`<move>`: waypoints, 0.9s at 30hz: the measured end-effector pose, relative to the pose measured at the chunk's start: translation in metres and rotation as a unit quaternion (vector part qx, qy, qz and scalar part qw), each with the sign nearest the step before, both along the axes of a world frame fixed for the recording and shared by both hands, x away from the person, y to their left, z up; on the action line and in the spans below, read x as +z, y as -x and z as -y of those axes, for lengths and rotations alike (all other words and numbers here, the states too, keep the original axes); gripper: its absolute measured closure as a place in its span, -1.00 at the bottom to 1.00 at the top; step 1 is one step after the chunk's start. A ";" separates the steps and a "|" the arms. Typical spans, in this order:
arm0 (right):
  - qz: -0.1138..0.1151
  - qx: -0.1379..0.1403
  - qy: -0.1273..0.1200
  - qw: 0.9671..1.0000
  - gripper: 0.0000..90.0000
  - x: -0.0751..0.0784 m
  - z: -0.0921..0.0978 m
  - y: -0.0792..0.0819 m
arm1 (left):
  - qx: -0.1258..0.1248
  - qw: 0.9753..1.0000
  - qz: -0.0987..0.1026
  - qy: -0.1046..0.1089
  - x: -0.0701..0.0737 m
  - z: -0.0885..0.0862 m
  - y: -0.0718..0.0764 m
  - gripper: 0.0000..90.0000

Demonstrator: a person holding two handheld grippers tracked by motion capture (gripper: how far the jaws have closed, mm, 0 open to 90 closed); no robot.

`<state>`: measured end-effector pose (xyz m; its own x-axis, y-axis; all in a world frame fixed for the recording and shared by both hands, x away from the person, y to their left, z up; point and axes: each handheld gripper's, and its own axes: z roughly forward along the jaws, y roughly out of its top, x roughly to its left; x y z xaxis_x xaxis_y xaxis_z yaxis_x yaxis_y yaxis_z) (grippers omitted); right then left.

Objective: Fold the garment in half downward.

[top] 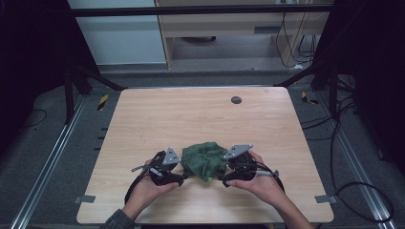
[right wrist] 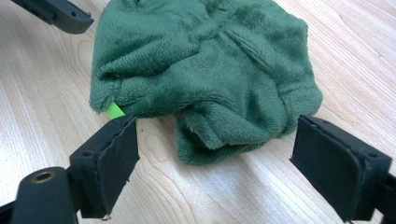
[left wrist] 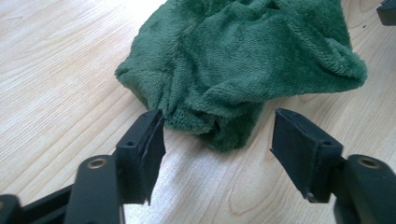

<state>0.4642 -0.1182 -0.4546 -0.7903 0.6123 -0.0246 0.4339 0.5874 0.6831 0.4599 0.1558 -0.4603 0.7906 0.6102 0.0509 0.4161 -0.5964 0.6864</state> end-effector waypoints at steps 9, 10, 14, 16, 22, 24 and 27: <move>0.007 0.004 -0.003 1.000 -0.84 0.000 -0.001 0.000 | 0.007 1.000 -0.012 0.004 -0.001 0.003 0.000 -0.74; 0.009 0.004 -0.004 1.000 -0.85 0.000 -0.001 0.000 | 0.006 1.000 -0.013 0.006 -0.001 0.003 0.000 -0.77; 0.012 -0.001 -0.006 1.000 -0.87 0.002 0.001 0.001 | 0.000 1.000 -0.013 0.010 0.001 0.002 0.002 -0.85; 0.017 -0.002 -0.007 1.000 -0.89 0.003 0.004 0.001 | -0.003 1.000 -0.013 0.012 0.002 0.001 0.003 -0.87; 0.023 -0.015 -0.018 0.999 -0.87 0.006 0.016 0.001 | -0.003 1.000 -0.006 0.016 0.005 -0.007 0.005 -0.88; 0.023 -0.017 -0.017 0.999 -0.87 0.006 0.019 0.002 | -0.003 1.000 -0.005 0.017 0.006 -0.009 0.006 -0.88; 0.022 -0.030 -0.018 0.999 -0.87 0.007 0.030 0.003 | -0.001 1.000 0.001 0.015 0.008 -0.017 0.008 -0.88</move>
<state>0.4610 -0.1478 -0.4478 -0.7507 0.6597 -0.0357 0.4365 0.5357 0.7228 0.4519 0.1724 -0.4520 0.7916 0.6101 0.0350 0.4131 -0.5765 0.7050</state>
